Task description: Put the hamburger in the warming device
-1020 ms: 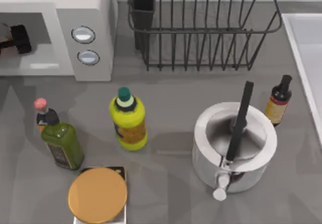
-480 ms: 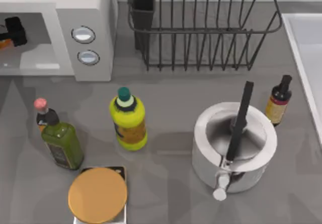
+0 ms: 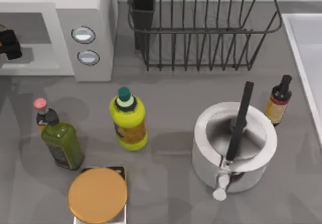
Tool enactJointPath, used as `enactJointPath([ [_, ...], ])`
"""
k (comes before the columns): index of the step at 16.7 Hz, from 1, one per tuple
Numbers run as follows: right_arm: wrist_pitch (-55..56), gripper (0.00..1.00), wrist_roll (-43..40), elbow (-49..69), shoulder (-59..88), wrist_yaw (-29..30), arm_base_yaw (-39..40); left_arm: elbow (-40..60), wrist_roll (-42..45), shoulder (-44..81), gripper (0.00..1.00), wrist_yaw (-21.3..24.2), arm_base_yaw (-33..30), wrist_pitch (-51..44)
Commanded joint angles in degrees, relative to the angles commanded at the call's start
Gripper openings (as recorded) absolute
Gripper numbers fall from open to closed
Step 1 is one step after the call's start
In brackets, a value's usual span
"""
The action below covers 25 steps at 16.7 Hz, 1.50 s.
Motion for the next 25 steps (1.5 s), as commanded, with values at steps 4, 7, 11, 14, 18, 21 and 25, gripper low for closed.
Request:
enactJointPath([
  [4, 0.00, 1.00, 0.00, 0.00, 0.00, 0.00, 0.00, -9.27, 0.69, -4.76, 1.00, 1.37, 1.45, 5.25],
  [7, 0.00, 1.00, 0.00, 0.00, 0.00, 0.00, 0.00, -16.72, 1.20, -7.94, 1.00, 2.41, 2.52, 8.76],
  [11, 0.00, 1.00, 0.00, 0.00, 0.00, 0.00, 0.00, -26.29, 1.78, -11.13, 1.00, 3.60, 3.79, 12.28],
  [14, 0.00, 1.00, 0.00, 0.00, 0.00, 0.00, 0.00, -32.47, 2.11, -12.26, 1.00, 4.24, 4.53, 13.60],
  [18, 0.00, 1.00, 0.00, 0.00, 0.00, 0.00, 0.00, -38.30, 2.37, -11.42, 1.00, 4.70, 5.12, 13.05],
  [21, 0.00, 1.00, 0.00, 0.00, 0.00, 0.00, 0.00, -39.40, 2.39, -10.55, 1.00, 4.76, 5.19, 12.23],
  [25, 0.00, 1.00, 0.00, 0.00, 0.00, 0.00, 0.00, -39.27, 2.38, -10.60, 1.00, 4.75, 4.79, 12.25],
])
